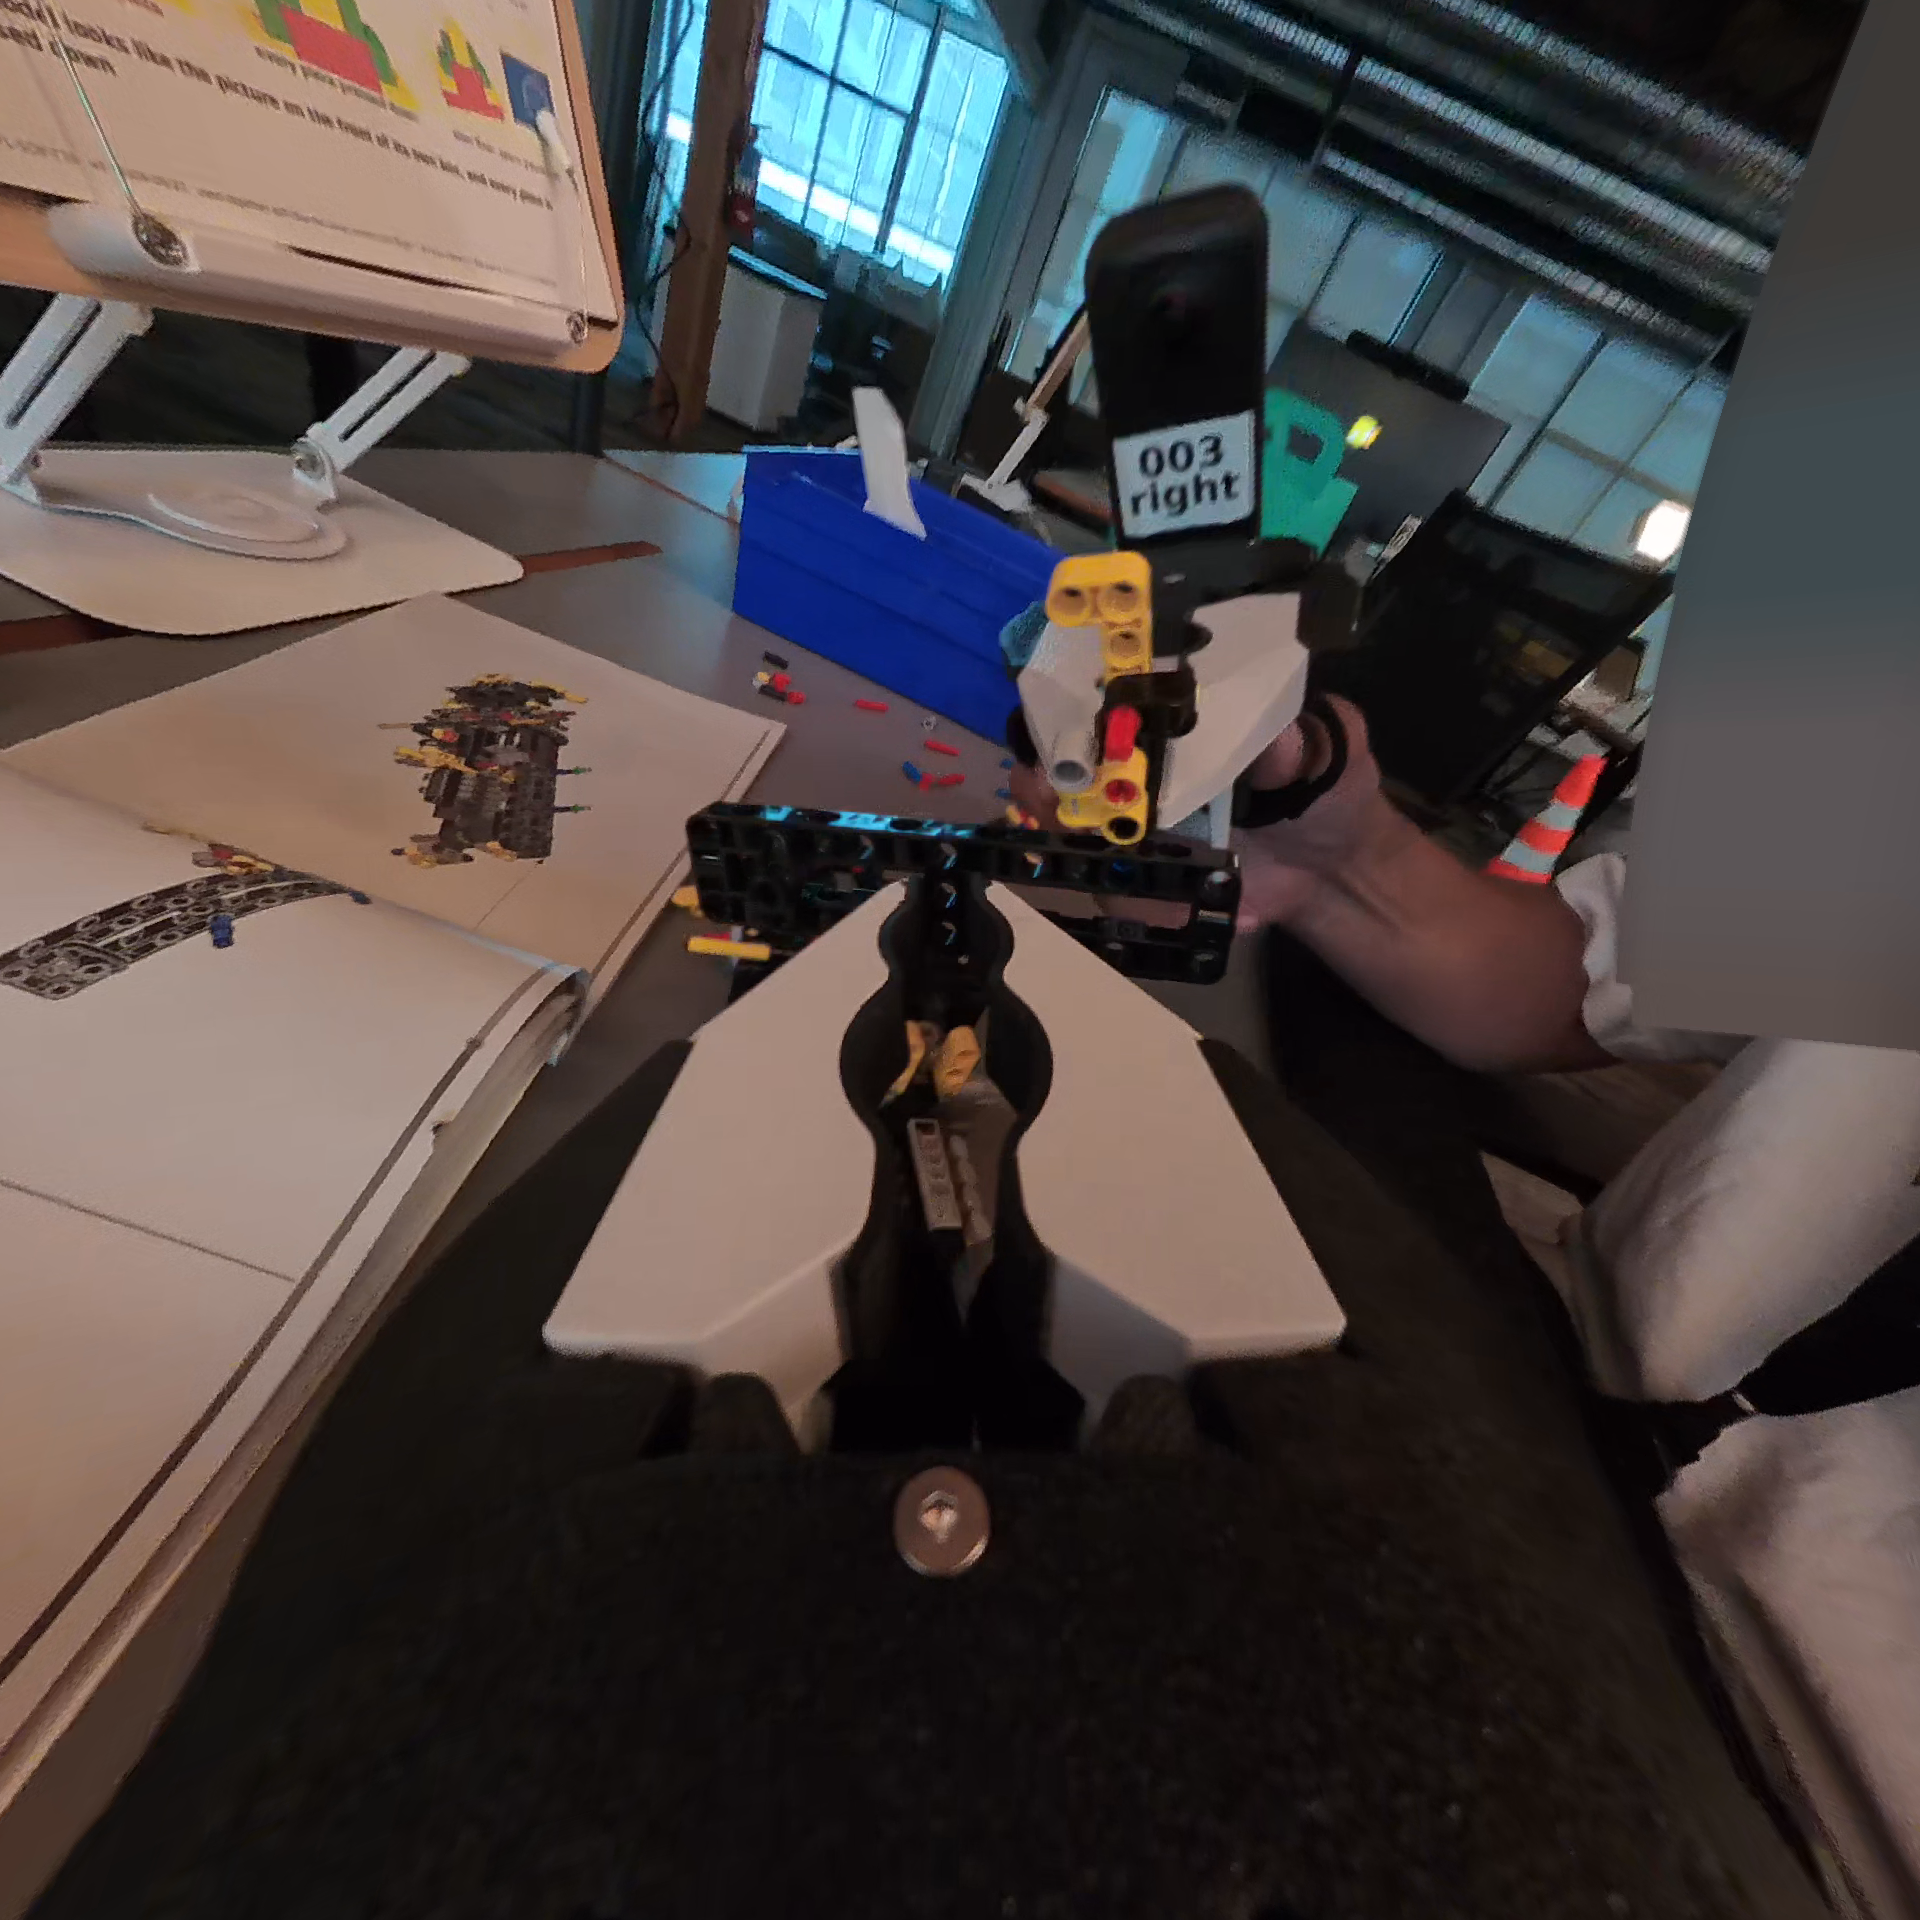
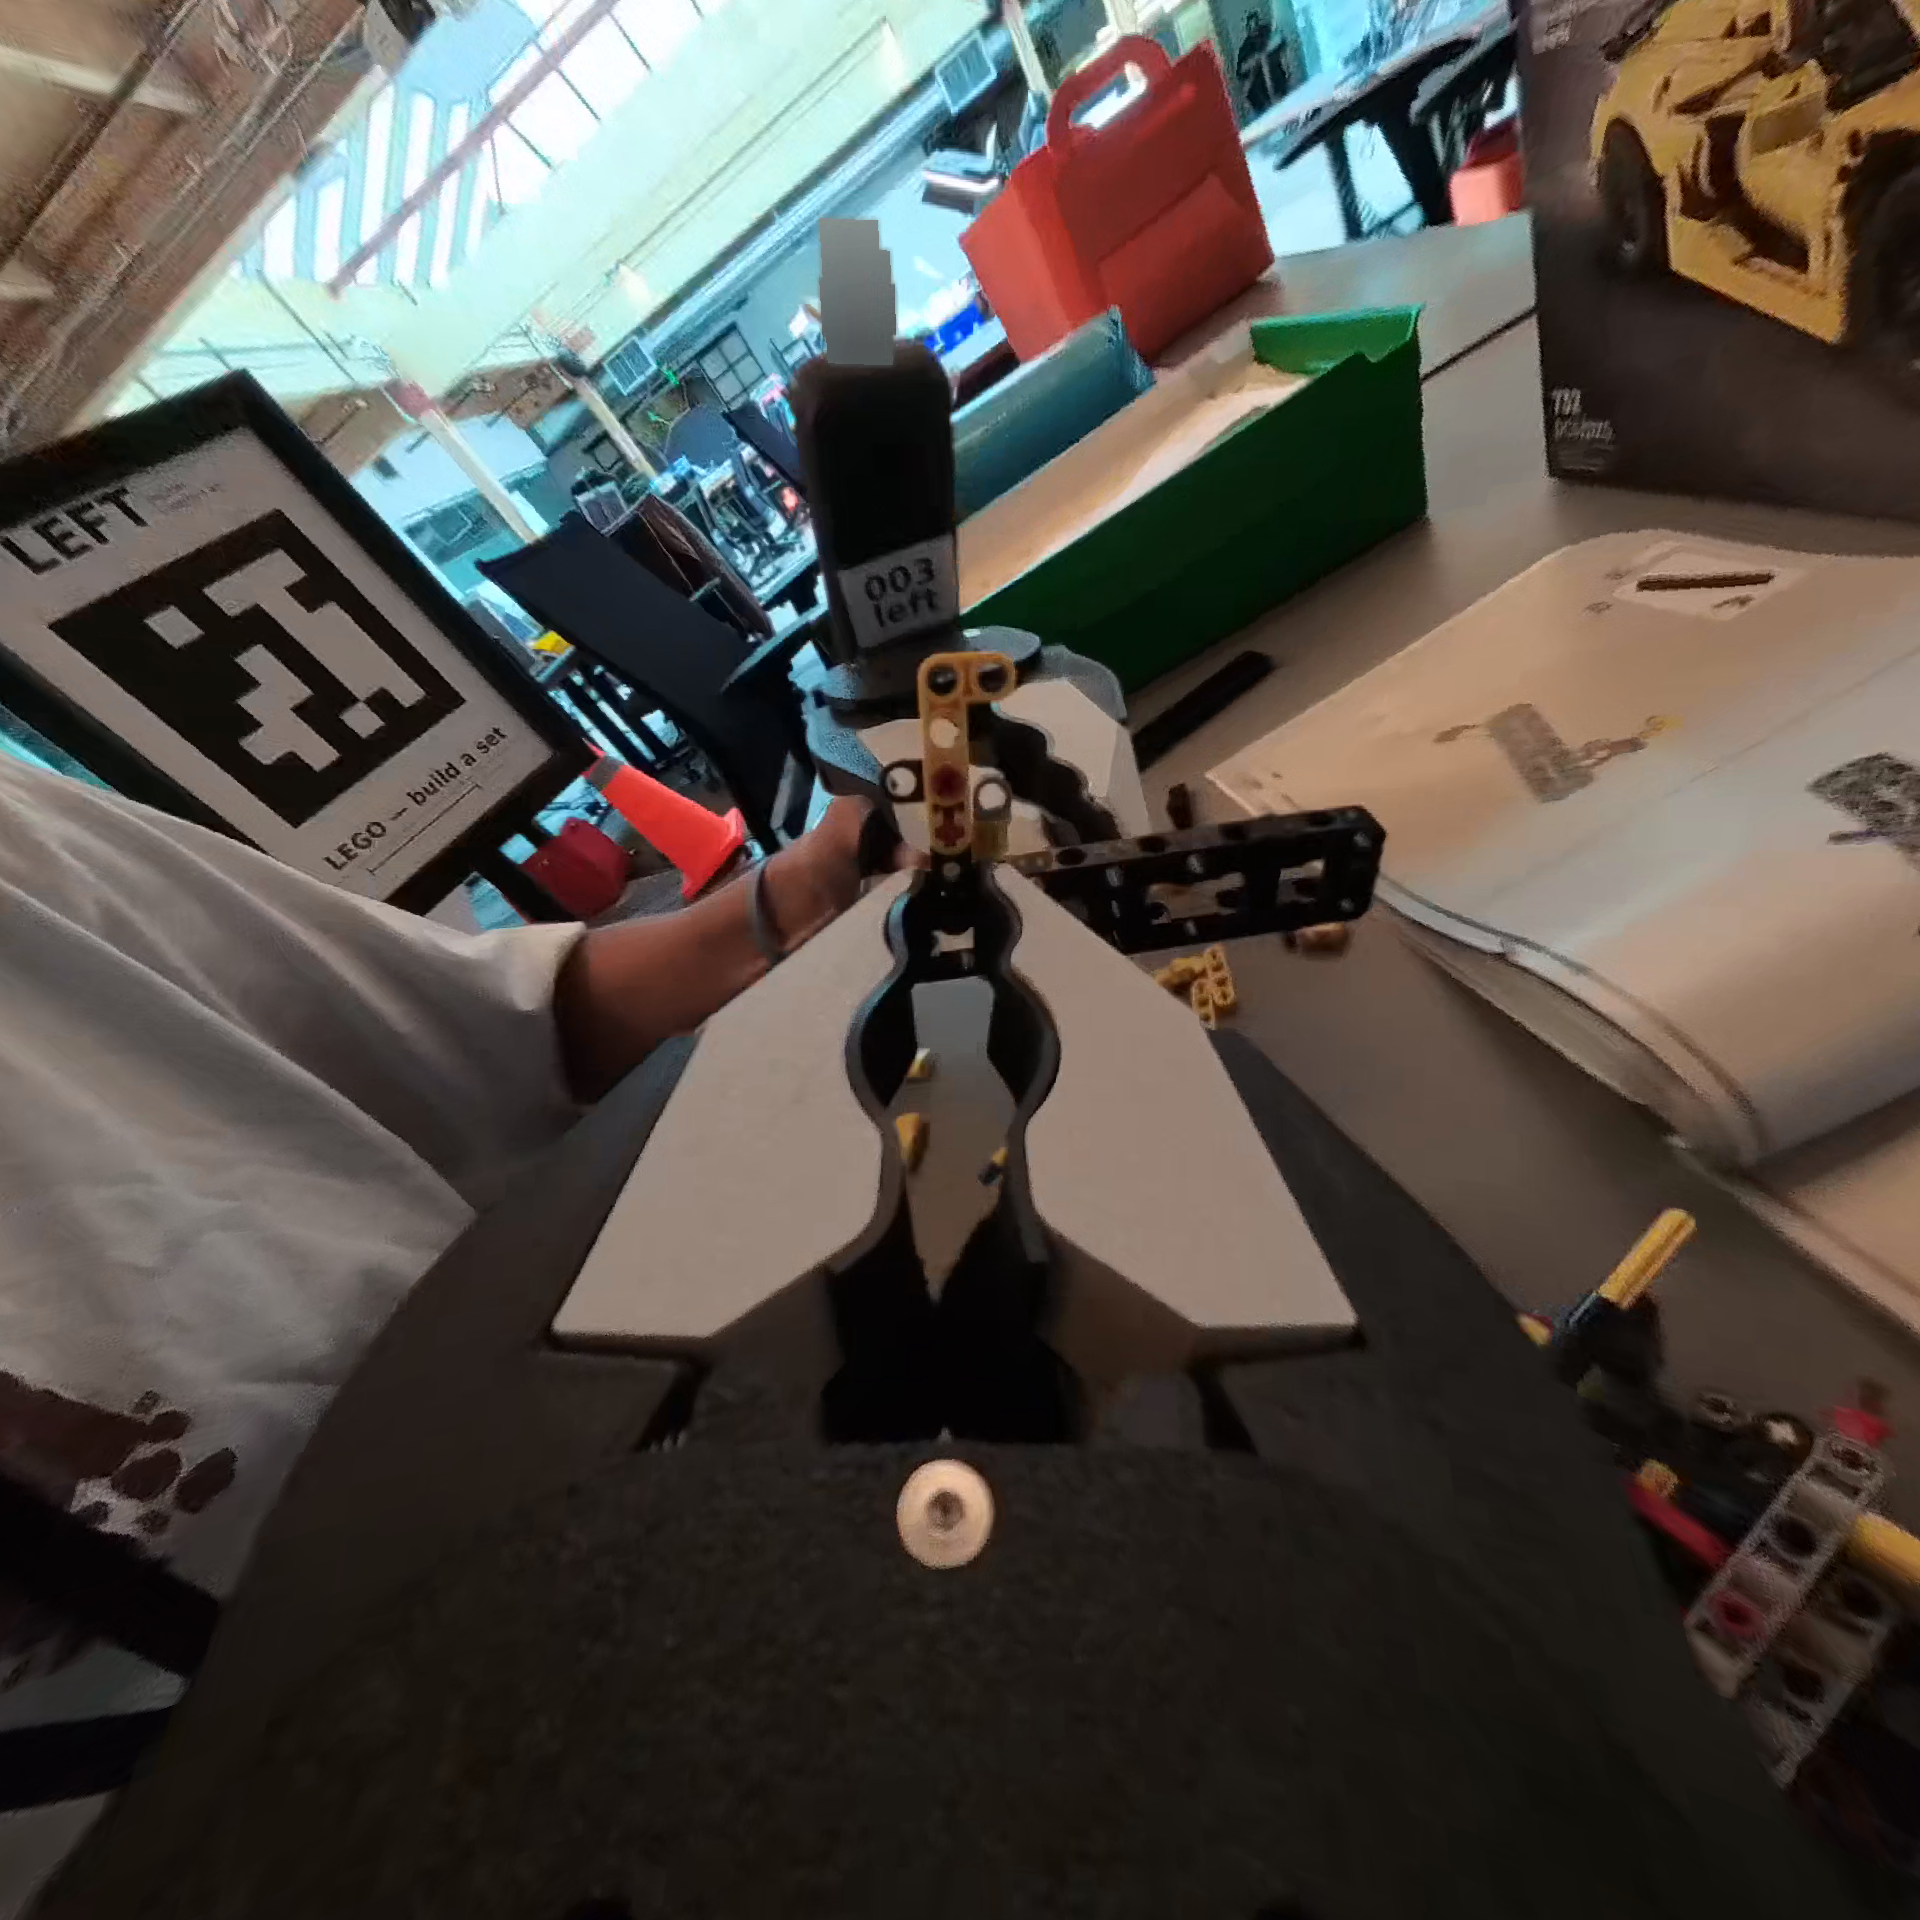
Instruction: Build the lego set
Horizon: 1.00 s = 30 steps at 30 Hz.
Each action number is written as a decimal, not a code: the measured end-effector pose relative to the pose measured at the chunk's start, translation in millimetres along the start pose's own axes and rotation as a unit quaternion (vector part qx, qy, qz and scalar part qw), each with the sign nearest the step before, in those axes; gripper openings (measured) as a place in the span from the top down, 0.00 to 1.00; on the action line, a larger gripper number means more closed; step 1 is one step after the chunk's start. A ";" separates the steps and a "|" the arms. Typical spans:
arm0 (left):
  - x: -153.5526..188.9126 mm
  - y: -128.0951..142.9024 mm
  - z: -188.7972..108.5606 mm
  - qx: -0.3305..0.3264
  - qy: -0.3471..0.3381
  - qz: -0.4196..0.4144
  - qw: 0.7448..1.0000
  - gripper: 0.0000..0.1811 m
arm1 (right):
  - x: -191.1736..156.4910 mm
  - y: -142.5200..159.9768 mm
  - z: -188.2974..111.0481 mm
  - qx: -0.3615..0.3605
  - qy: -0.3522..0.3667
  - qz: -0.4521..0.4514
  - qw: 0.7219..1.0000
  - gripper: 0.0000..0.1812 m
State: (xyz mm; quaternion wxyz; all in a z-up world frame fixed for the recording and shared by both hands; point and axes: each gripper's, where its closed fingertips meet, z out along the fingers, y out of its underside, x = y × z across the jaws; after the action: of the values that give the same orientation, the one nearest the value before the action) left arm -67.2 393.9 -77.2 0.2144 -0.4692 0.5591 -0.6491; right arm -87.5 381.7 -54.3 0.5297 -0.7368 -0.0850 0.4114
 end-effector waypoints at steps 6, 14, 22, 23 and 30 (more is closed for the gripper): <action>5.7 -8.9 -0.7 0.056 0.055 -0.100 0.992 0.95 | -6.2 -7.4 2.9 0.054 -0.017 -0.030 0.998 0.97; 3.6 -21.2 -4.3 0.114 0.063 -0.150 0.980 0.96 | -6.8 -16.9 7.3 0.135 0.033 -0.123 0.983 0.96; 4.5 -16.9 -7.8 0.053 0.023 -0.043 0.997 0.96 | -9.8 -10.5 7.0 0.084 0.018 -0.108 0.990 0.96; 3.4 -15.1 -7.7 0.046 0.018 -0.037 0.998 0.96 | -8.5 -8.7 7.1 0.073 0.025 -0.117 0.990 0.96; -0.4 -5.7 -4.6 0.004 -0.008 0.006 1.000 0.96 | -3.2 0.8 5.7 0.011 0.045 -0.134 0.990 0.96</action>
State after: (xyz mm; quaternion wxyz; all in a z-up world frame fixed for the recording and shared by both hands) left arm -69.5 398.3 -71.8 0.2248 -0.4696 0.5578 -0.6464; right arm -93.7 383.6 -53.9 0.5914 -0.7309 -0.1540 0.3039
